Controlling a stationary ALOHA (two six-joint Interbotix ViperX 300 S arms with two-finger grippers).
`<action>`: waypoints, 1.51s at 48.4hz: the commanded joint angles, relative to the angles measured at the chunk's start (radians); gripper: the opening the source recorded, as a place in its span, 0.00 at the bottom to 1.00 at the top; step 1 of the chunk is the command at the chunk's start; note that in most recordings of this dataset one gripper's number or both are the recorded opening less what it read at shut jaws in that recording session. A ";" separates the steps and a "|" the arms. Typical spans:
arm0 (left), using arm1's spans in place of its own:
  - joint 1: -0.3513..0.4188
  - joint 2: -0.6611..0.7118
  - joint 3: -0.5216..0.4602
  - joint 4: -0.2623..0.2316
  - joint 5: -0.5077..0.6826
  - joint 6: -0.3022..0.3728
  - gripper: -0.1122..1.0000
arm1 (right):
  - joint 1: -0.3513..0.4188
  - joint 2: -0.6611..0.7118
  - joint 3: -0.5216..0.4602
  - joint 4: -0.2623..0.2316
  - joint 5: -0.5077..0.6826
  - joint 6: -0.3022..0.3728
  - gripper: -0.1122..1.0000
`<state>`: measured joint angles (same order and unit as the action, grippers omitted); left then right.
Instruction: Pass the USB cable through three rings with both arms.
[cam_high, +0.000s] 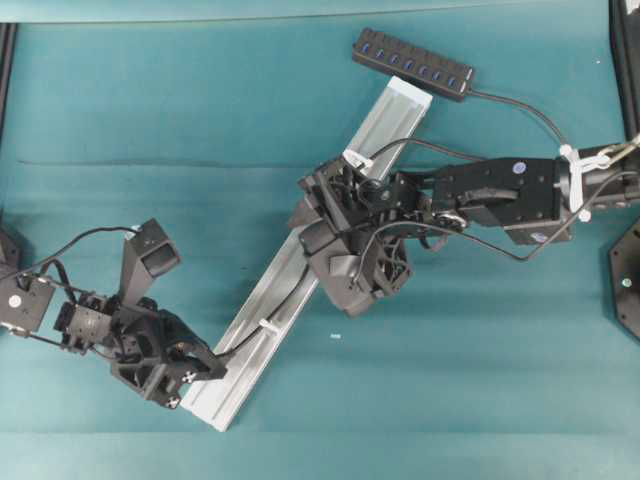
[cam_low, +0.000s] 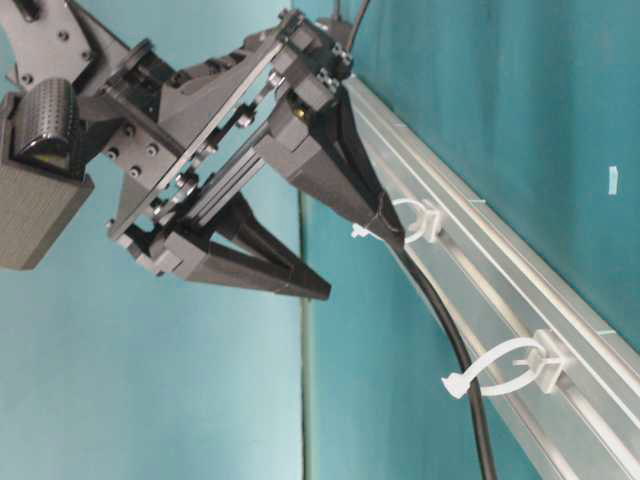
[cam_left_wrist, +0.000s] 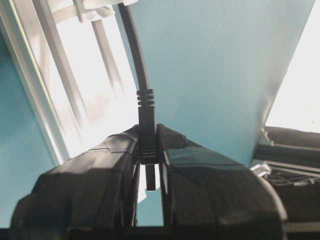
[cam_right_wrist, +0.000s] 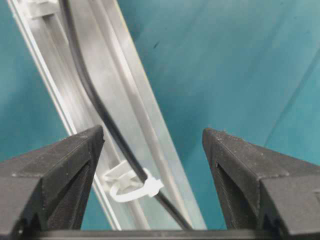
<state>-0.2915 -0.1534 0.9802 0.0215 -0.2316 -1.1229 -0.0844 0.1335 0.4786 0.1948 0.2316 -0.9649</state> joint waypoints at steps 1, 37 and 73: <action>-0.009 -0.025 -0.009 0.002 -0.006 0.003 0.19 | 0.008 -0.008 -0.005 0.003 -0.009 0.014 0.87; 0.003 -0.029 -0.026 0.002 0.015 0.005 0.42 | 0.035 -0.008 -0.009 0.003 -0.038 0.020 0.87; 0.152 -0.324 -0.120 0.005 0.241 0.456 0.97 | -0.021 -0.166 -0.037 0.003 -0.150 0.466 0.87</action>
<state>-0.1764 -0.4096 0.8958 0.0215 -0.0138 -0.7455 -0.0813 0.0123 0.4510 0.1948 0.1166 -0.5676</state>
